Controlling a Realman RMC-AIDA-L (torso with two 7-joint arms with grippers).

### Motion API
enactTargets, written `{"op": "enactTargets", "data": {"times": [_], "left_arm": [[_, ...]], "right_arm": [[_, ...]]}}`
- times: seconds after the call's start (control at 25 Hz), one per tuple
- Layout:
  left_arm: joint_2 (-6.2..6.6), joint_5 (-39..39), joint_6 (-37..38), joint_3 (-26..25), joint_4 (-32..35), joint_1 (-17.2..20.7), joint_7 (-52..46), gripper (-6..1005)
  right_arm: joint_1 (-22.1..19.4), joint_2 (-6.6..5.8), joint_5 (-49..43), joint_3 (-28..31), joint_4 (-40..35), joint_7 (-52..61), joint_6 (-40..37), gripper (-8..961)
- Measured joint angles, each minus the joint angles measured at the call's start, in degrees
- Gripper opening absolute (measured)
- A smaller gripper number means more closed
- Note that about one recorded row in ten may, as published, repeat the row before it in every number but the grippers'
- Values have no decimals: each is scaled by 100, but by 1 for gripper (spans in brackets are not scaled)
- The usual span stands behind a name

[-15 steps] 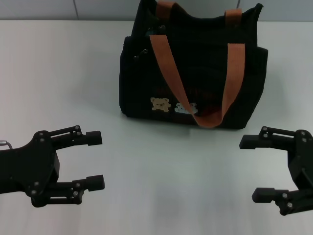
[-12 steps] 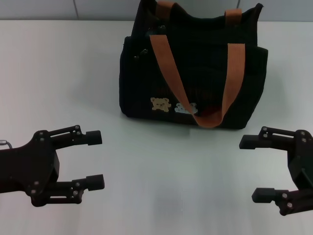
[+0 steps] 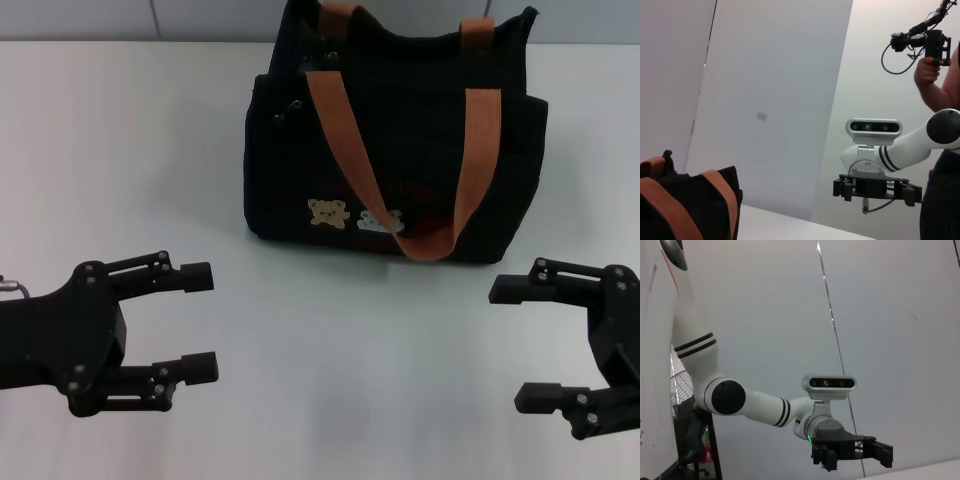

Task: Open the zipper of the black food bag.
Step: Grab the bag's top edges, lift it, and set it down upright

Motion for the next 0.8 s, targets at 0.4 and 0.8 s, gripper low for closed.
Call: {"op": "enactTargets", "data": {"times": [0.4,0.8], "left_arm": [[-135,7,-538,-80,-155,-192,-115,812],[-322,-178,-2902,-138,-1090,-938,162,813]], "right_arm": [[-75,-10,12,72,-8,4,103,835],[-577,-86,22,498,-13,8,435,835]]}}
